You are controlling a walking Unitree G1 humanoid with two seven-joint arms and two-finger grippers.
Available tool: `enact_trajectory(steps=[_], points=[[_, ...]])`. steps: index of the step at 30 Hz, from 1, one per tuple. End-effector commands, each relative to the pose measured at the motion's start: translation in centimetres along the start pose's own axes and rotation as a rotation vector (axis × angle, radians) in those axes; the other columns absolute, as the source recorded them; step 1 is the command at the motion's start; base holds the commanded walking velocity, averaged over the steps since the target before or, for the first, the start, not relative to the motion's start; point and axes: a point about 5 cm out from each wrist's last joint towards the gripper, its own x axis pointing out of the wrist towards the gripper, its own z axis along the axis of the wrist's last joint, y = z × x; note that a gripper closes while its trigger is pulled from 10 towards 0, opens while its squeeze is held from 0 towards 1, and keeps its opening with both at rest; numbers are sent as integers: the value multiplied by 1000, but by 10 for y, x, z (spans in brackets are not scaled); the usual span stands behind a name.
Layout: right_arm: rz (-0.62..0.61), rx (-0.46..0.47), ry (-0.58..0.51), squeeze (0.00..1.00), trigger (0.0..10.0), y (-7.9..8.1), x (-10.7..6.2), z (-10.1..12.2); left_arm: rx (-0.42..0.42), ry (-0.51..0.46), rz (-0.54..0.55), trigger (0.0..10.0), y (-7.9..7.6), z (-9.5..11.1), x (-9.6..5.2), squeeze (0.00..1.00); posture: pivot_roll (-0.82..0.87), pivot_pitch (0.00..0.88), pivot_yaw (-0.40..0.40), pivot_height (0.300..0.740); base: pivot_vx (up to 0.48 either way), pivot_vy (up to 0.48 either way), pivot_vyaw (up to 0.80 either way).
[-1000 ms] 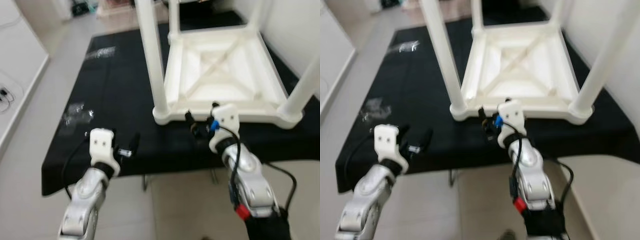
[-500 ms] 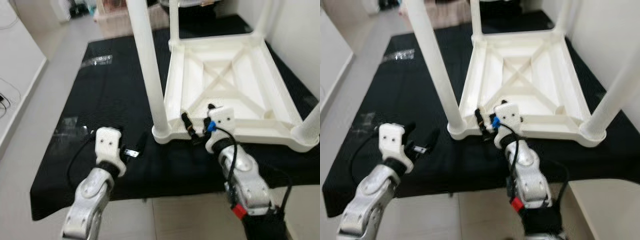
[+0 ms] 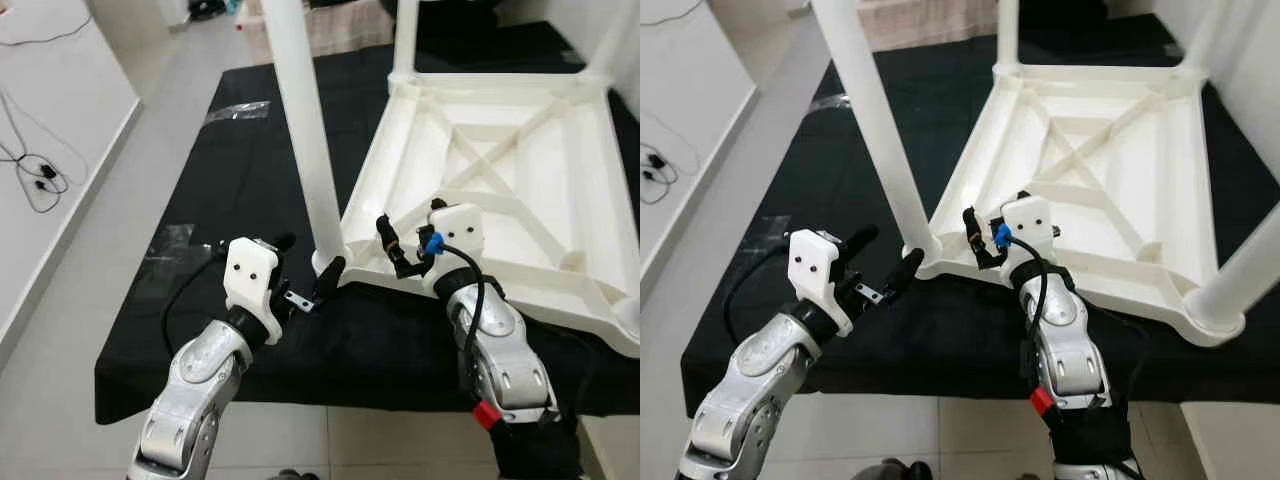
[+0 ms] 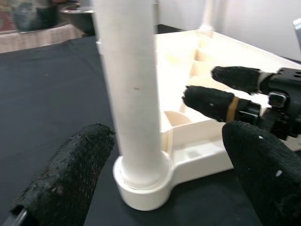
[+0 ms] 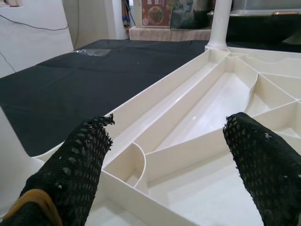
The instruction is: Building children table
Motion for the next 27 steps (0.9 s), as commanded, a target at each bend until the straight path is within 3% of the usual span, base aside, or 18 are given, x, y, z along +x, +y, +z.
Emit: enact_trajectory(steps=[1,5,17,19,27], points=[[22,16,11,0,10000,7,0,-4,14,23,5,10000,2,-2,-4,0,-49,173,108,740,0,0,0],[24,14,9,0,10000,8,1,-3,43,23,31,10000,7,-2,0,0,-51,172,105,740,0,0,0],[23,14,-5,0,10000,8,2,2,98,-64,101,10000,34,13,38,0,-75,168,102,740,0,0,0],[17,13,-7,0,10000,6,2,3,90,-87,78,10000,37,18,49,0,-84,168,104,740,0,0,0],[10,12,-14,0,10000,6,1,5,74,-91,-7,10000,34,20,71,0,-101,173,117,740,0,0,0]])
